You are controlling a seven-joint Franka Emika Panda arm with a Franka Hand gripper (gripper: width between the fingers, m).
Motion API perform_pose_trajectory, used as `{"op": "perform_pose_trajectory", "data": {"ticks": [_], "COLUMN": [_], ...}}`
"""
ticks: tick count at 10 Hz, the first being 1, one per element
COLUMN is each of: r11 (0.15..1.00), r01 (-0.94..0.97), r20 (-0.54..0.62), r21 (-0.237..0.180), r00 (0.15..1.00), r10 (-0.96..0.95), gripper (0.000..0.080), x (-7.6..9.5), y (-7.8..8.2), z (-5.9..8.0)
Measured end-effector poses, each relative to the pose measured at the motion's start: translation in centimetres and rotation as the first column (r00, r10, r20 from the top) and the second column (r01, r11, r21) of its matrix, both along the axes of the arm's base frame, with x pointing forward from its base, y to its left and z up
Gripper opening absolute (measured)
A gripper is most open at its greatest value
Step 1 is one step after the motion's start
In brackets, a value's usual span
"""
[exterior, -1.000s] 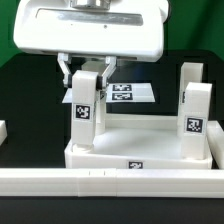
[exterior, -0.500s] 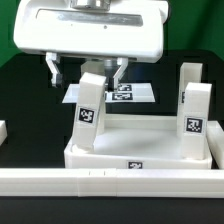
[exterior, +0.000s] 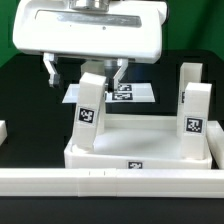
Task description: Assemble desk
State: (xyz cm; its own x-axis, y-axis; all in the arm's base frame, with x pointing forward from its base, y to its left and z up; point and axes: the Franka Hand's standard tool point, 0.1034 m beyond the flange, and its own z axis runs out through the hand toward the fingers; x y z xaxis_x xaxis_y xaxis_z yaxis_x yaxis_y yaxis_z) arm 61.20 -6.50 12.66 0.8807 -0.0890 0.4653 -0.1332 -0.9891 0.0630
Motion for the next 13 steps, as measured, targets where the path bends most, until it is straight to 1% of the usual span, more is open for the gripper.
{"op": "perform_pose_trajectory", "data": {"ticks": [2, 3, 4, 5, 6, 7, 8, 9, 10, 13], "r11": [0.999, 0.998, 0.998, 0.997, 0.992, 0.992, 0.991, 0.988, 0.986, 0.986], "r01": [0.003, 0.002, 0.001, 0.003, 0.012, 0.008, 0.006, 0.013, 0.021, 0.019], "r20": [-0.025, -0.057, -0.058, -0.09, -0.22, -0.244, -0.324, -0.405, -0.448, -0.448], "r21": [0.039, 0.06, 0.059, 0.073, 0.125, 0.122, 0.136, 0.155, 0.165, 0.163], "r00": [1.0, 0.998, 0.998, 0.996, 0.975, 0.97, 0.945, 0.913, 0.892, 0.892], "r10": [-0.002, 0.002, 0.002, 0.003, 0.016, 0.022, 0.038, 0.052, 0.057, 0.057], "gripper": [0.0649, 0.0649, 0.0649, 0.0649, 0.0649, 0.0649, 0.0649, 0.0649, 0.0649, 0.0649], "x": [0.0, -0.1, -0.1, -0.4, -0.9, 0.3, -0.2, -0.3, -0.1, 0.2], "y": [0.2, 0.6, 0.6, 0.8, 1.5, 1.1, 1.2, 1.1, 0.8, 0.8], "z": [2.1, 2.3, 2.2, 1.9, 1.5, 1.6, 0.6, 0.3, 0.1, 0.0]}}
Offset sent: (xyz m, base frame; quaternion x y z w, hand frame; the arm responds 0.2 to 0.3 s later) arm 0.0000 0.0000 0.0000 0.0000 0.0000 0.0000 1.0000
